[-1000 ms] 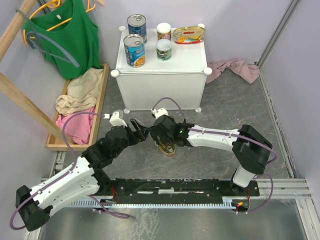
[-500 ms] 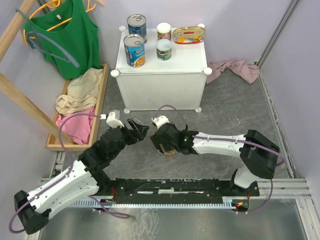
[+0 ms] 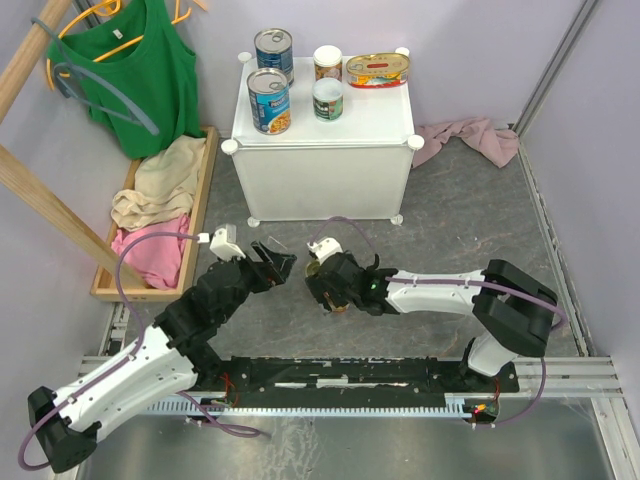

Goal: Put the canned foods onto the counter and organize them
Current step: Pick up the canned food from the center of the board.

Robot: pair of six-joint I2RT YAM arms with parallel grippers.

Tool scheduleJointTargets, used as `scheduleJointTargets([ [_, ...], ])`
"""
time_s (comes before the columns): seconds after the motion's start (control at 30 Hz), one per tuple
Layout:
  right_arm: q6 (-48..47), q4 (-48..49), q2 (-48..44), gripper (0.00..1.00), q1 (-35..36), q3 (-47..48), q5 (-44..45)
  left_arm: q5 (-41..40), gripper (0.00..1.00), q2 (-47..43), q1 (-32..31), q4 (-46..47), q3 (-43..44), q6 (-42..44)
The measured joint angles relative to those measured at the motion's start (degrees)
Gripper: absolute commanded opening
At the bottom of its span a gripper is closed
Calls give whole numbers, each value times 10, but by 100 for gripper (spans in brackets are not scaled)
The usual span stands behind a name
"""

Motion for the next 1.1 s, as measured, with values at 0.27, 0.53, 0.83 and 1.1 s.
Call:
scheduleJointTargets([
  [0.27, -7, 63, 28, 70, 0, -25, 3, 0, 91, -12, 0, 7, -19, 0],
  [0.53, -7, 101, 29, 38, 0, -40, 11, -1, 92, -19, 0, 7, -20, -1],
  [0.83, -7, 97, 10, 15, 0, -55, 2, 3, 92, -43, 0, 24, -66, -31],
  [1.1, -7, 78, -16, 1, 0, -61, -14, 21, 91, -43, 0, 57, -109, -77],
])
